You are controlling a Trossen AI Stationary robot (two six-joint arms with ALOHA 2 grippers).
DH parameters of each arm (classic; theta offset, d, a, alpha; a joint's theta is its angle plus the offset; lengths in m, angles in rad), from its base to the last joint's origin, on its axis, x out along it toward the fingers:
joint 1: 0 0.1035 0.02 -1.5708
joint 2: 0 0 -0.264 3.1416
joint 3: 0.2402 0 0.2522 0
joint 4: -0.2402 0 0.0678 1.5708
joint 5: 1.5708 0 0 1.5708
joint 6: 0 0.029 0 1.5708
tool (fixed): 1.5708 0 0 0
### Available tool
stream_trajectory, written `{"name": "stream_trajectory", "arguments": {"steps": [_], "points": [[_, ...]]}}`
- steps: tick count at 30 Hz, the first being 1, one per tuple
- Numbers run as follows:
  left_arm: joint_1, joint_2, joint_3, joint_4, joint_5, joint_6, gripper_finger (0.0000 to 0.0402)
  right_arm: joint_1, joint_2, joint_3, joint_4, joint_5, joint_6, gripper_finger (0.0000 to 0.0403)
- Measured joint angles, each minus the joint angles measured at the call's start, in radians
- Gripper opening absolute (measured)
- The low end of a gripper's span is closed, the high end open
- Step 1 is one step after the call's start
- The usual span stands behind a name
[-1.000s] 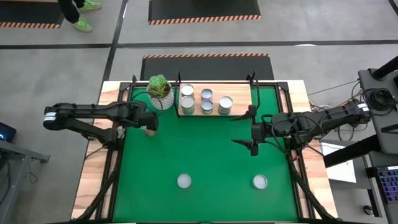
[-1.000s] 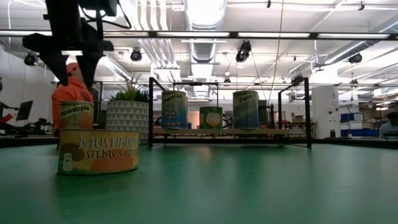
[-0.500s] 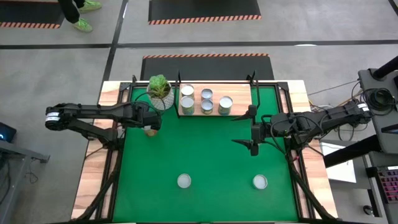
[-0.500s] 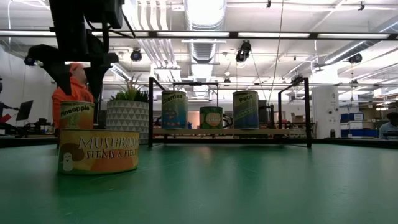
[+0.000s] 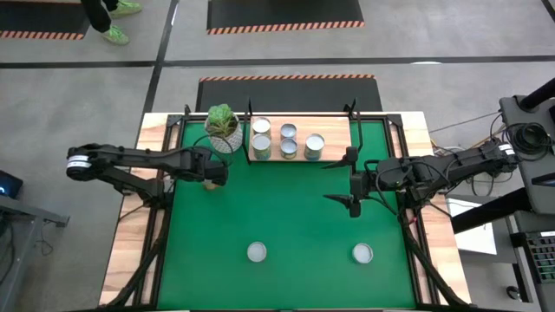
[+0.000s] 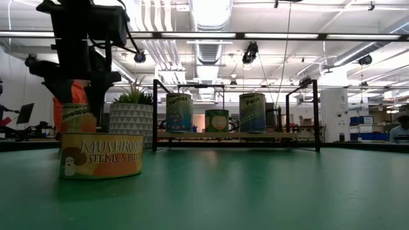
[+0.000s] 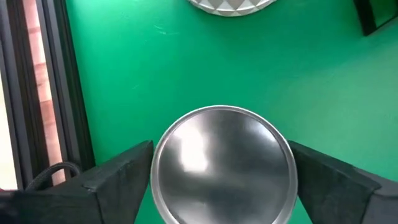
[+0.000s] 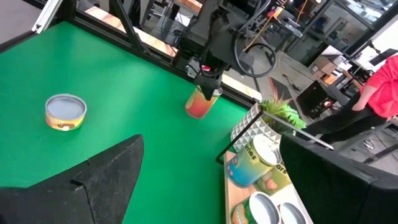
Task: Pick and place cans onto a shelf
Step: Put the canned pineapple on the shelf
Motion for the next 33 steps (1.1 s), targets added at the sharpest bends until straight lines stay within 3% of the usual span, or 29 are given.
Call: {"name": "stream_trajectory", "arguments": {"steps": [5,10,15,23,33], "points": [[-0.001,0.012,0.004,0.000,-0.008,0.000,0.0297,0.000,0.000,0.000,-0.010,0.000,0.014,0.0364],[-0.010,0.017,0.032,-0.011,0.036,0.002,0.0299,0.000,-0.004,0.000,-0.035,0.000,0.028,0.0364],[-0.075,0.023,0.137,-0.012,0.113,0.037,0.0314,0.000,-0.039,0.000,-0.085,0.000,0.063,0.0364],[-0.167,0.133,0.484,-0.009,0.095,0.184,0.0307,0.000,-0.099,-0.039,-0.084,-0.003,0.093,0.0364],[-0.151,0.422,1.064,-0.089,-0.066,0.627,0.0309,0.000,-0.127,-0.058,-0.084,-0.026,0.108,0.0364]]}}
